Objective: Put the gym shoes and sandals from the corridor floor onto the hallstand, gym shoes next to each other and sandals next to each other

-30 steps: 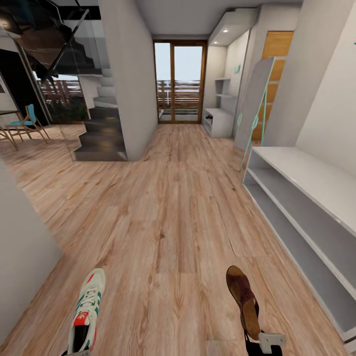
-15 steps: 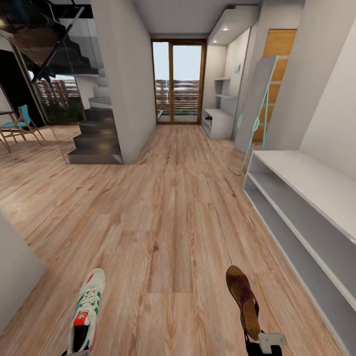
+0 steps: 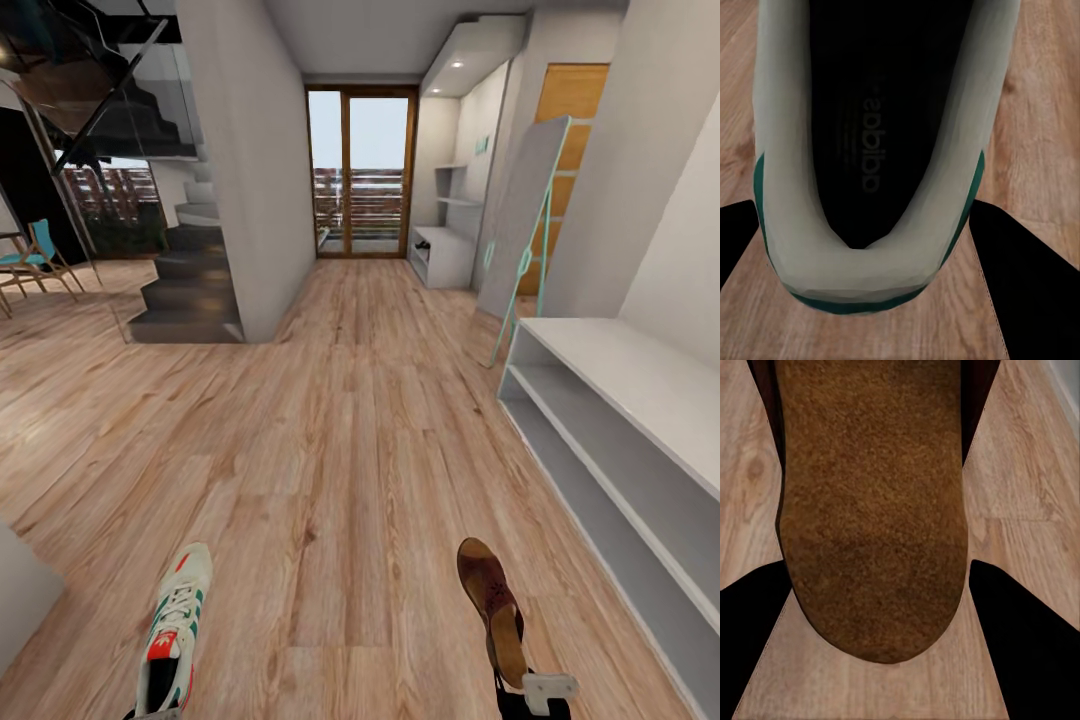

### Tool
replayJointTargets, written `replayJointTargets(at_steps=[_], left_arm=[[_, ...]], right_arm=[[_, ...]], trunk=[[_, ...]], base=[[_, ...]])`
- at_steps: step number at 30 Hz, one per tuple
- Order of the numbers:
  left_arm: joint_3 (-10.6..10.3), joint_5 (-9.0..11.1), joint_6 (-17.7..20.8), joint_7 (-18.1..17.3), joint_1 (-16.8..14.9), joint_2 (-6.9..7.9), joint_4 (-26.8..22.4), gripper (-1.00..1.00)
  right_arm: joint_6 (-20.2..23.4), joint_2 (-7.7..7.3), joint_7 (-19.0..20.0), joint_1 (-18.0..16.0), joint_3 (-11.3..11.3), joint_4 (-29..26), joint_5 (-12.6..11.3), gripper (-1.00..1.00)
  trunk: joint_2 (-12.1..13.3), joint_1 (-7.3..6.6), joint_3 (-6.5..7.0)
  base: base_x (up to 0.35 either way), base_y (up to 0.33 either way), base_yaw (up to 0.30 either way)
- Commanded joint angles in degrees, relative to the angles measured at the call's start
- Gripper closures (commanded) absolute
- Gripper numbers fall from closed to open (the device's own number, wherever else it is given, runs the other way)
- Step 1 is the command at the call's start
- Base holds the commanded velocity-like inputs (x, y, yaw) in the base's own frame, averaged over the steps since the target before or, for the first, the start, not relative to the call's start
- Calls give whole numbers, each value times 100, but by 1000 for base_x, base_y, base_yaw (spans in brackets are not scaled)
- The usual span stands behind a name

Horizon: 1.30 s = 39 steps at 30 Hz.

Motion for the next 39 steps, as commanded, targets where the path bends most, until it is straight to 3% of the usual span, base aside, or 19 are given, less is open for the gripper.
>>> replayJointTargets(at_steps=[1,39], left_arm=[[52,-45,-25,-29,-7,-5,2,100],[59,-48,-25,-29,-9,-10,2,100]], right_arm=[[-7,0,-51,-4,8,5,49,100],[-7,8,-42,-4,8,6,49,100]], trunk=[[-2,3,-3],[-2,3,47]], base=[[340,0,0],[340,0,0]])
